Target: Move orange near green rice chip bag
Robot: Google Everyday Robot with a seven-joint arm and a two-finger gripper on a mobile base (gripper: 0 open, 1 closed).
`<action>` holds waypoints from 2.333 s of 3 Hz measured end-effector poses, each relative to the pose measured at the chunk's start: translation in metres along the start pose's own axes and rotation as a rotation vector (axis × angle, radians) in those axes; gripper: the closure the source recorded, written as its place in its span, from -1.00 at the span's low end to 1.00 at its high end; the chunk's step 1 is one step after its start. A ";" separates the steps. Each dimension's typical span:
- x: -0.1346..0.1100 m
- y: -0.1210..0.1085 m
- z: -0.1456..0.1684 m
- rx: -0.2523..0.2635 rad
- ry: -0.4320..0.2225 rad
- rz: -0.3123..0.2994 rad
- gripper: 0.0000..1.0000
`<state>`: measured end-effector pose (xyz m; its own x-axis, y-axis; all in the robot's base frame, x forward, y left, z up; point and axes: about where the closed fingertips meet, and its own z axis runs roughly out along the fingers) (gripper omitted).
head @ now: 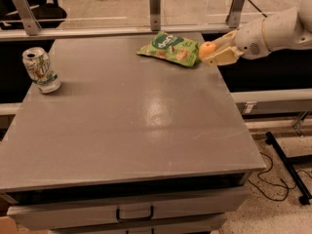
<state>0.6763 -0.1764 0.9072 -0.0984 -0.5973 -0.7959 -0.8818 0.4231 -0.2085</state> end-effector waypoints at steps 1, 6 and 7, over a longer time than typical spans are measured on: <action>0.009 -0.011 0.015 0.006 -0.032 0.043 0.65; 0.035 -0.006 0.053 -0.012 -0.082 0.138 -1.00; 0.035 -0.007 0.023 0.029 -0.075 0.123 -1.00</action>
Offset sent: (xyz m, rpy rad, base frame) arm 0.0247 -0.0041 -0.0370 0.1224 0.0373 -0.0754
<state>0.6898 -0.1840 0.8679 -0.1691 -0.4873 -0.8567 -0.8516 0.5099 -0.1219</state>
